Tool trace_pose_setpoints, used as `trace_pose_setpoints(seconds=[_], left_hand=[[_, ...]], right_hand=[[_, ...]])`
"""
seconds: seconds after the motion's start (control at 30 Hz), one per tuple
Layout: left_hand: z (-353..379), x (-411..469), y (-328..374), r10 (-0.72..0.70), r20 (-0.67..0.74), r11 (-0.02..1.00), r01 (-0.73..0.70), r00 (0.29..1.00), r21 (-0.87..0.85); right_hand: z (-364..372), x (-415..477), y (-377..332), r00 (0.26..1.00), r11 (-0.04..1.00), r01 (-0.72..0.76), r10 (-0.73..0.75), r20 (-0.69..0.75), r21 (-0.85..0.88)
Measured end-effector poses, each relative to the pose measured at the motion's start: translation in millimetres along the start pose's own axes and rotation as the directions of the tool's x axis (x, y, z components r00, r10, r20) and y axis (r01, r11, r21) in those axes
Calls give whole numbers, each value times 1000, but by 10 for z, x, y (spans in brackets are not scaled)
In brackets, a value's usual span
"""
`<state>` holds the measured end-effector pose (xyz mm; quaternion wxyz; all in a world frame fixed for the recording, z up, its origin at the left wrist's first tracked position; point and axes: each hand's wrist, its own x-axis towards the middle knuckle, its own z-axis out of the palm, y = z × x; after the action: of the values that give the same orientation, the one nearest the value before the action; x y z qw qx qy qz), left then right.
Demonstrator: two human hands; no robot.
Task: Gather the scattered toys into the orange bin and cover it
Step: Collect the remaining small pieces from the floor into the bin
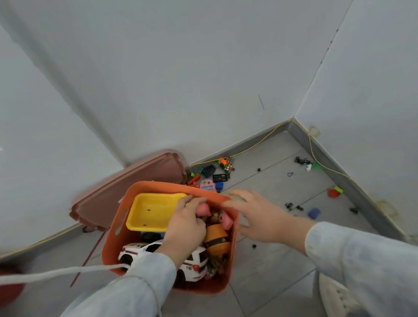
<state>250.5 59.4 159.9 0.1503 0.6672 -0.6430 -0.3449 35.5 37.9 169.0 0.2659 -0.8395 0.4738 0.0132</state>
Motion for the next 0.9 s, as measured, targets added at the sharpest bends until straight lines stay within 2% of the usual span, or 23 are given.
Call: trace_pose_setpoints(seconds=[0.1,0.2,0.33,0.43,0.6,0.77,0.9], left_hand=[[115,95,181,112,1,994,-112,994,0],[366,186,432,229,84,973,-229,970,-11],[802,211,715,318,199,947,-318,927,-35],[1173,262,834,322,297,943,-333,899,-14],[1801,379,899,182,344,972,-222,921,80],[2485,440,708,-80,208,984,44,975,173],[3056,460,445,-152,112,975,130,982,181]], right_hand=[[-115,-219,128,993,992,-117,118,1,-54],[-187,-562,317,963,962,-268,265,-52,-57],[-260,-1056,622,891,891,-451,446,-87,-53],[-296,-1357,885,854,849,-521,516,-74,-91],[-245,-1603,1506,829,826,-557,545,-125,-86],[270,-1625,2092,753,754,-657,653,-83,-20],[865,-1496,2472,698,704,-710,709,-100,29]])
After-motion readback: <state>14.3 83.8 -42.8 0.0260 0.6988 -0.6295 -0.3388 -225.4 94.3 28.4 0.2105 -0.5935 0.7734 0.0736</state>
